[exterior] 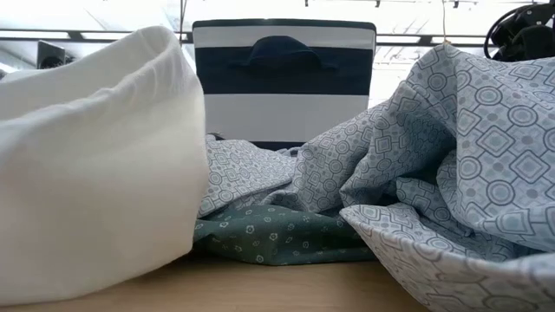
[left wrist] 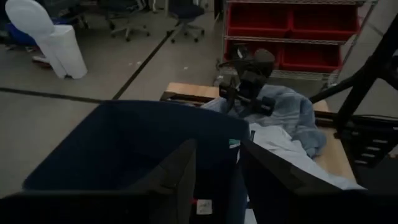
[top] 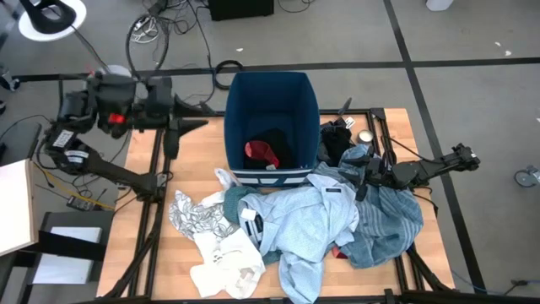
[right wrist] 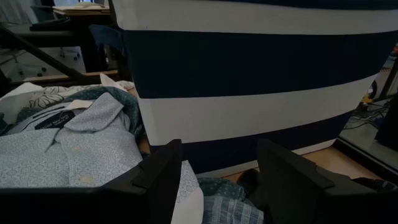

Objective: Sort clothes
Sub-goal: Put the right black boxer into the blue bin

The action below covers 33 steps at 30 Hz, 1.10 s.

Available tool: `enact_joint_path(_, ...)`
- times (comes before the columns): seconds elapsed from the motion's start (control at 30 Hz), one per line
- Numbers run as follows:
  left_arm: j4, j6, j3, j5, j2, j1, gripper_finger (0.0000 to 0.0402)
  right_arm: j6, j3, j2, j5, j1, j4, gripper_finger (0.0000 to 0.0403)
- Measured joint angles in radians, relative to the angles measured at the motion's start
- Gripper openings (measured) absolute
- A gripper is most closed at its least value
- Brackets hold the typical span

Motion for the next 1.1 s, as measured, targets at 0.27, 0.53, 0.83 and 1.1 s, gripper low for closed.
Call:
enact_joint_path(0.27, 0.291, -0.046, -0.539, -0.052, -0.26, -0.033, 0.0132, 0.0, 0.0, 0.0, 0.0, 0.0, 0.0, 0.021)
enact_joint_path(0.53, 0.65, -0.088, -1.003, -0.053, -0.491, -0.033, 0.0132, 0.0, 0.0, 0.0, 0.0, 0.0, 0.0, 0.021)
enact_joint_path(0.83, 0.903, -0.159, -1.329, -0.03, -0.592, -0.033, 0.0132, 0.0, 0.0, 0.0, 0.0, 0.0, 0.0, 0.021)
enact_joint_path(1.1, 1.104, -0.208, -1.509, -0.026, -0.591, -0.066, 0.0132, 0.0, 0.0, 0.0, 0.0, 0.0, 0.001, 0.021)
